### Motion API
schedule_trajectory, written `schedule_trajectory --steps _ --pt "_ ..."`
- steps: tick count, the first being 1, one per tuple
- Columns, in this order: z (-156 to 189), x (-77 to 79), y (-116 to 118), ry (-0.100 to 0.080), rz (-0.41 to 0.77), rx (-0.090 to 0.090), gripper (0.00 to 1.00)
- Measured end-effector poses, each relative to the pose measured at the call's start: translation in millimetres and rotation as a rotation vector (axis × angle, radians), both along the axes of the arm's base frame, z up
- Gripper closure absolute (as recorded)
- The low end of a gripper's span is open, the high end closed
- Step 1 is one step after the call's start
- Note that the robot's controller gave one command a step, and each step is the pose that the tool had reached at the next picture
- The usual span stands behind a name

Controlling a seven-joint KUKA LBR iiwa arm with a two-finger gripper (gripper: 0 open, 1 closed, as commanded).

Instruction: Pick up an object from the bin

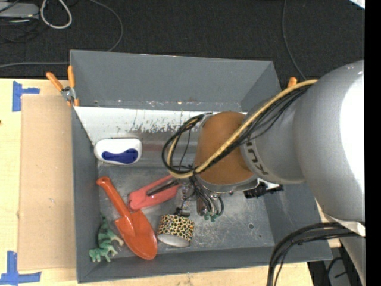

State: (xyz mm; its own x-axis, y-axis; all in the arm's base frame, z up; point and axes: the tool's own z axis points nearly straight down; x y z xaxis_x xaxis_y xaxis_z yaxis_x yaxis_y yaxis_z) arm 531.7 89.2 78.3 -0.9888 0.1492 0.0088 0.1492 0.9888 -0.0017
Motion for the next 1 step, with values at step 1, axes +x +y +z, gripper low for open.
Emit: schedule_trajectory --steps 1 --pt "-3.5 -8.5 71.0 -0.005 0.2 0.001 0.0"
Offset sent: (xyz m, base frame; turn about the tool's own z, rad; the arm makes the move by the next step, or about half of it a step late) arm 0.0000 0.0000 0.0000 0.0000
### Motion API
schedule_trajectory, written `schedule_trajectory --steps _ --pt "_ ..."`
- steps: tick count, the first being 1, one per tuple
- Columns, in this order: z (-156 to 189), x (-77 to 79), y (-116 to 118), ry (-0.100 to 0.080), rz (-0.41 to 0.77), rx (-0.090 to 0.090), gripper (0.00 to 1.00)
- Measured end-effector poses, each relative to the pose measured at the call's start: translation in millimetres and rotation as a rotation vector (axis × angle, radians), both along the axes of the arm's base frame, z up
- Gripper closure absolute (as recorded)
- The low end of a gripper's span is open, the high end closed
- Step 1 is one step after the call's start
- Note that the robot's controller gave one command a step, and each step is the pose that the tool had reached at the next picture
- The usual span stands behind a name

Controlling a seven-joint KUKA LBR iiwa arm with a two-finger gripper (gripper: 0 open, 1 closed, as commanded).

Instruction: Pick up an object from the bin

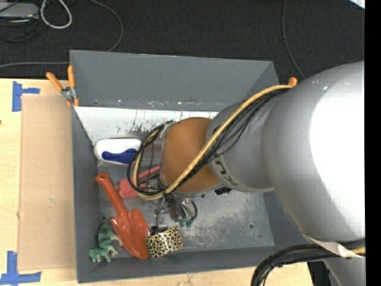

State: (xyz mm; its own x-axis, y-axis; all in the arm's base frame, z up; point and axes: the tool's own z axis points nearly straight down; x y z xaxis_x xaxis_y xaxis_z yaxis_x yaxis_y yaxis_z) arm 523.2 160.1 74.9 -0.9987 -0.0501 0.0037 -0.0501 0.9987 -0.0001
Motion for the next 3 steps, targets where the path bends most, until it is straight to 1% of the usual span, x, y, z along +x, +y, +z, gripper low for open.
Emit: schedule_trajectory --steps 1,2,3 --pt "0 -1.6 12 0.0 0.032 0.001 0.0" --pt "0 -2.5 13 -0.001 0.01 0.001 0.0" --pt "-4 62.1 5 0.008 0.133 0.001 0.0"
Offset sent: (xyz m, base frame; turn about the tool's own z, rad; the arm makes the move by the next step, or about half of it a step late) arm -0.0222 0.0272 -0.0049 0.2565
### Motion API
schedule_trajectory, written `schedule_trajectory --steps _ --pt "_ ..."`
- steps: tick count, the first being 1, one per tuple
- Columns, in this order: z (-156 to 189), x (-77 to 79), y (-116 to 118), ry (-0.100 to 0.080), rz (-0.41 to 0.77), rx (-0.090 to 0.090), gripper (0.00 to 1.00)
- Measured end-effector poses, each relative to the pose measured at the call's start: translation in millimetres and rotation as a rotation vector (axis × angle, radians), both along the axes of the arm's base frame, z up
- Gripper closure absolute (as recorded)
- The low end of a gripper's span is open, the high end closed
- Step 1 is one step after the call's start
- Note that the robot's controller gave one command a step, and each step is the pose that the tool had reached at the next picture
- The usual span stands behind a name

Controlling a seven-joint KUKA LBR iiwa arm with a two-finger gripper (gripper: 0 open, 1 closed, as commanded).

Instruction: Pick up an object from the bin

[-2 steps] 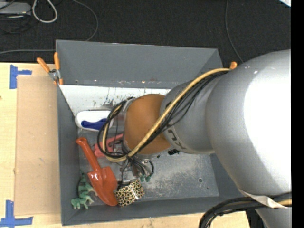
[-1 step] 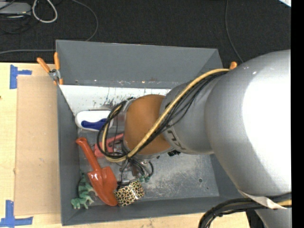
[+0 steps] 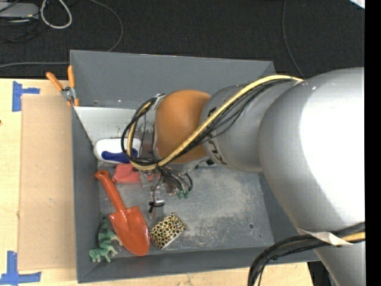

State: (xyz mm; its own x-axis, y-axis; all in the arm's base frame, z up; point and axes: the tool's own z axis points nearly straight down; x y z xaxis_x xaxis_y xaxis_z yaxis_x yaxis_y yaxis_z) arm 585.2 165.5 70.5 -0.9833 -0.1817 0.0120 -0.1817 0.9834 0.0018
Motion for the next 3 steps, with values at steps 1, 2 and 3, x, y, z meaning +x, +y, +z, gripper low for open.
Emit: schedule_trajectory --steps 1,2,3 --pt "4 -88.0 8 -0.017 0.233 0.007 0.0" --pt "6 4.0 -19 -0.007 0.047 0.001 1.0" --pt "6 3.9 -19 -0.007 0.048 0.001 1.0"
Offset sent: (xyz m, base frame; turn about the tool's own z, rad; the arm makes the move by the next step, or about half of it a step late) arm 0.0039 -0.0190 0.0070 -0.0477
